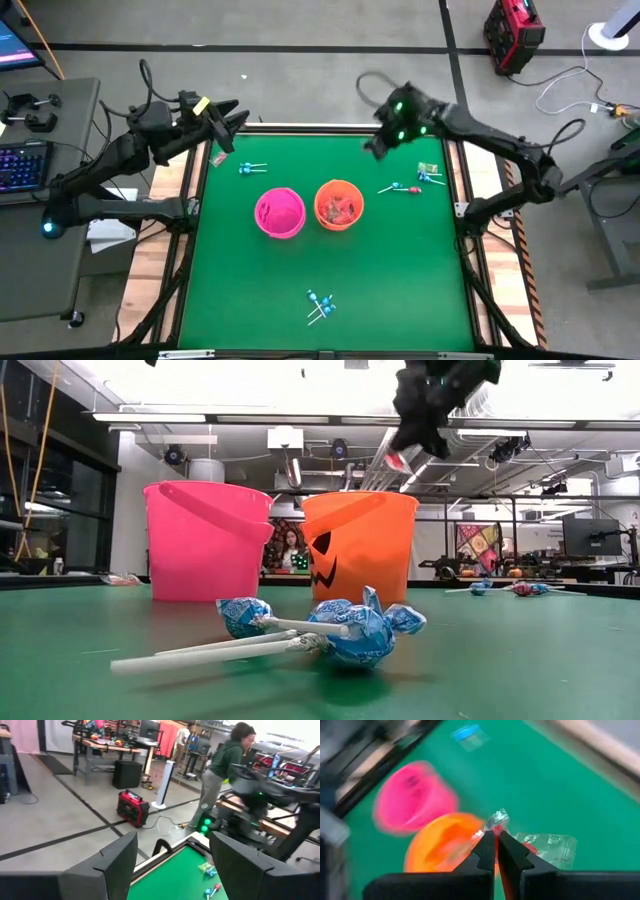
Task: Sort candy by brand, put in halloween buckets
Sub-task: Put the orange gummy into the orange bucket
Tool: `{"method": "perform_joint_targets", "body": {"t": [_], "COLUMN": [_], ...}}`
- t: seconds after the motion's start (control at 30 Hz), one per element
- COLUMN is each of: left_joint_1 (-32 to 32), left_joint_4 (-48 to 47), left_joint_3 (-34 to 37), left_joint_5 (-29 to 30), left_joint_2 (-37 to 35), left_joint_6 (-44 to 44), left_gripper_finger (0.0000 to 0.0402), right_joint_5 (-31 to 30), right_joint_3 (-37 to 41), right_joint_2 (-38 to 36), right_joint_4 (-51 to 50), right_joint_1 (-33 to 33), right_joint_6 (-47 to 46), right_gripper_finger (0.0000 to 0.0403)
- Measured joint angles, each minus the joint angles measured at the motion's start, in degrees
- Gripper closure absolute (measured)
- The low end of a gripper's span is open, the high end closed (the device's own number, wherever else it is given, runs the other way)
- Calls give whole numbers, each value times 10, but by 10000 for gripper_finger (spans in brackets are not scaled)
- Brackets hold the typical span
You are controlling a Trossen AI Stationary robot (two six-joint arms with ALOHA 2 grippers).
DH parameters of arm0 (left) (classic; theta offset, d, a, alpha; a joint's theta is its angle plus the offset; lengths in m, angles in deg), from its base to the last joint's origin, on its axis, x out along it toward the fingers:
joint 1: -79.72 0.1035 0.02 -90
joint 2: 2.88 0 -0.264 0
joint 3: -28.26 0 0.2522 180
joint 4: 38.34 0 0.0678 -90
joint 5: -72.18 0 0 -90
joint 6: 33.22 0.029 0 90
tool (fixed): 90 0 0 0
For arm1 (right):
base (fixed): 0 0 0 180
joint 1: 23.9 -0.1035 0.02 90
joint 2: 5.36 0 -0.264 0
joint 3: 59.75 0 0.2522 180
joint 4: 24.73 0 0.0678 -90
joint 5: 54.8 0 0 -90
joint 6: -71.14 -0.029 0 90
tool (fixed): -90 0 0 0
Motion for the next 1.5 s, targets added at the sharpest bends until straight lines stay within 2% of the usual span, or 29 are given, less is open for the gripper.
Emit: {"method": "perform_joint_targets", "body": {"t": [0.1,0.23,0.4,0.53,0.67,0.9,0.97,1.07,1.2,1.33,1.5], "left_joint_1": [10,25,40,51,61,70,70,71,136,236,321], "left_joint_4": [0,1,0,0,0,0,0,-17,-197,-376,-481], "left_joint_3": [0,0,0,0,0,0,0,-8,-87,-169,-178], "left_joint_5": [2,2,3,3,2,1,1,18,33,-14,-28], "left_joint_2": [10,18,22,22,22,22,22,37,124,255,410], "left_joint_6": [0,-6,-10,-10,-10,-10,-10,-37,-61,-33,57], "left_gripper_finger": [163,163,163,163,163,163,163,164,180,201,215], "right_joint_5": [41,47,33,9,9,8,8,4,-53,-73,-73], "right_joint_3": [0,0,0,0,0,0,-16,-59,-111,-146,-151], "right_joint_2": [6,31,71,104,137,151,147,138,130,125,125], "right_joint_4": [0,-2,-1,-6,-16,-18,-37,-84,-126,-131,-126], "right_joint_1": [-77,-162,-213,-223,-223,-219,-207,-182,-145,-108,-83], "right_joint_6": [18,26,26,21,22,80,90,114,141,159,161], "right_gripper_finger": [402,402,402,393,336,183,153,132,128,128,128]}}
